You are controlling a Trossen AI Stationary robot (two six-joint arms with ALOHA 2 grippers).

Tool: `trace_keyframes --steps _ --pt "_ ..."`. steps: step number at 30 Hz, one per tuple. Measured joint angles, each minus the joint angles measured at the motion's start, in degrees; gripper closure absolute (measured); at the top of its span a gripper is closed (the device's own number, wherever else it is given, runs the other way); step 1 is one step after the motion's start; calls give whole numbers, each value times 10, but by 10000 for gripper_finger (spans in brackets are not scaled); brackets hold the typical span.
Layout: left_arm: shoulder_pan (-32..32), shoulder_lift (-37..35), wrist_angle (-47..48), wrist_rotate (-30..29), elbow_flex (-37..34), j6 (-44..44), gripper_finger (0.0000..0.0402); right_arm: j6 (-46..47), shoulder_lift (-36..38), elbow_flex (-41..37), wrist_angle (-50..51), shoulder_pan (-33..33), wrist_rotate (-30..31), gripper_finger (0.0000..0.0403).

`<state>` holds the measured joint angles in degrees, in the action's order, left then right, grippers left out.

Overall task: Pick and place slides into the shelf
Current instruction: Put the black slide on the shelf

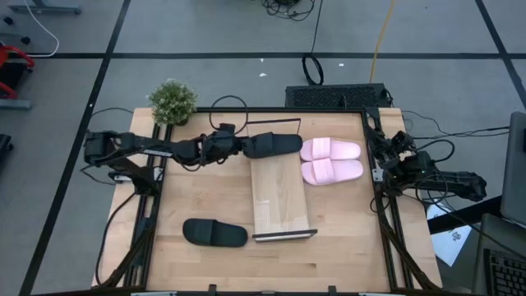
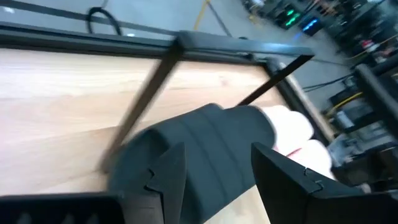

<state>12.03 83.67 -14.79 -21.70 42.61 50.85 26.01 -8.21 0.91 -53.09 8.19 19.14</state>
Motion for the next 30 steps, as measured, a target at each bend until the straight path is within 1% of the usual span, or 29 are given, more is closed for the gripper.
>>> trace_keyframes --steps 3,8,11,14,18,19,21,23,24,28,30 --pt "-4 -30 43 -7 0 7 226 -6 0 0 1 0 0 348" --pt "-45 -64 48 0 0 4 227 -8 0 0 3 0 0 348" --pt "-82 -79 49 34 1 -1 227 -10 0 0 2 0 0 348" --pt "-127 -98 68 90 1 -14 227 -11 0 0 3 0 0 348" --pt "-191 -134 128 152 1 1 227 -11 0 0 3 0 0 348" --pt "-207 -148 156 164 1 11 227 -10 0 0 3 0 0 348" --pt "-240 -176 225 182 1 54 227 -8 0 0 3 0 0 348" --pt "-271 -205 300 191 1 121 227 -1 0 0 3 0 0 348" --pt "-289 -222 346 194 1 161 227 2 0 0 3 0 0 348" --pt "-367 -280 470 197 1 335 227 3 0 0 9 0 -15 348" --pt "-407 -302 510 199 1 434 227 5 -1 0 13 0 -18 348"
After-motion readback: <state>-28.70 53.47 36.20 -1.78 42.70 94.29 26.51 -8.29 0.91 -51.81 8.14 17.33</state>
